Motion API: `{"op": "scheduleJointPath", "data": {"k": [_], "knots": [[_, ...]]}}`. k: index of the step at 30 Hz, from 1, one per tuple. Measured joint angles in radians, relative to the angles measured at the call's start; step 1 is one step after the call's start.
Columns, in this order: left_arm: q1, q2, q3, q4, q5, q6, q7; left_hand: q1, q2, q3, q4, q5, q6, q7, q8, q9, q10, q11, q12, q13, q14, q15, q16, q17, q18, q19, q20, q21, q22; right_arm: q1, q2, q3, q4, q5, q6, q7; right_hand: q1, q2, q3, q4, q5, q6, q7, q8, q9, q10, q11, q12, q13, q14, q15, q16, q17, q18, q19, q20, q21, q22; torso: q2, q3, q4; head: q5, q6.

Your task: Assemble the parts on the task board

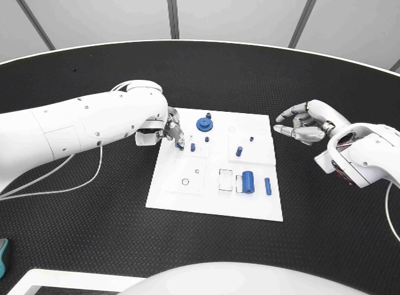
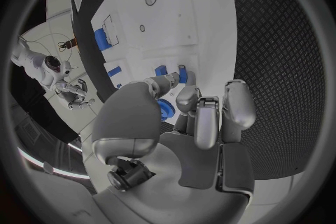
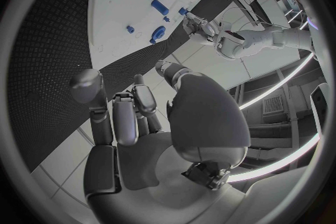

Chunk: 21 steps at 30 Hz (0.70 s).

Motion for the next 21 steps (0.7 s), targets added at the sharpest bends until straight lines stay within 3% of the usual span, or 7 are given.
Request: {"op": "scheduleJointPath", "data": {"k": [21], "knots": [[-0.004,0.004,0.000,0.001,0.000,0.007,0.000,0.003,0.003,-0.001,0.004,0.002,0.000,0.000,0.009,0.000,0.000,0.000,0.000,0.000,0.000,0.000,0.000,0.000,0.000,0.000,0.000,0.000,0.000,0.000,0.001,0.000,0.000,0.000,0.001,0.000,0.000,0.000,0.000,0.000,0.000,0.000,0.000,0.000,0.000,0.000,0.000,0.000,0.000,0.000,0.000,0.000,0.001,0.000,0.000,0.000,0.000,0.000,0.001,0.0001,0.0000,0.000,-0.004]]}}
